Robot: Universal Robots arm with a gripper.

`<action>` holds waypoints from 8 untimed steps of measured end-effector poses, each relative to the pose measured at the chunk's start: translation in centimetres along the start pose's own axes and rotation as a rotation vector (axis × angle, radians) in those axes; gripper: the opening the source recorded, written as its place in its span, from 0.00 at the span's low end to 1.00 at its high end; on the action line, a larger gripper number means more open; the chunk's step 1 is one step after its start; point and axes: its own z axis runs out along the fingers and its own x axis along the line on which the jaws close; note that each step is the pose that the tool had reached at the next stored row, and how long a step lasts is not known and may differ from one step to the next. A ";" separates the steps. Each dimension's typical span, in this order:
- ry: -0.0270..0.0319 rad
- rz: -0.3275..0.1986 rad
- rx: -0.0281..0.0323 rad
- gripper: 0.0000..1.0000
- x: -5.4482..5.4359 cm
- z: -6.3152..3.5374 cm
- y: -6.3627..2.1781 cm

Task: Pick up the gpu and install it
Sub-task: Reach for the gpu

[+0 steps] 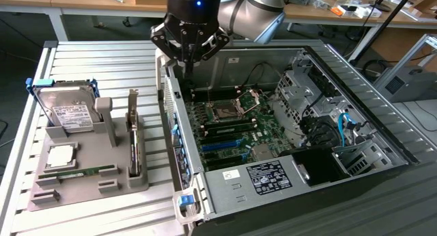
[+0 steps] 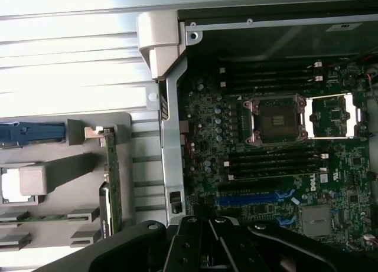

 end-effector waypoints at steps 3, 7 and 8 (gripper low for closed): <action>0.0000 0.000 0.0000 0.11 0.2 0.00 -0.02; 0.0000 0.000 0.0000 0.11 0.5 -0.01 -0.04; 0.0000 0.000 0.0000 0.11 0.6 -0.02 -0.04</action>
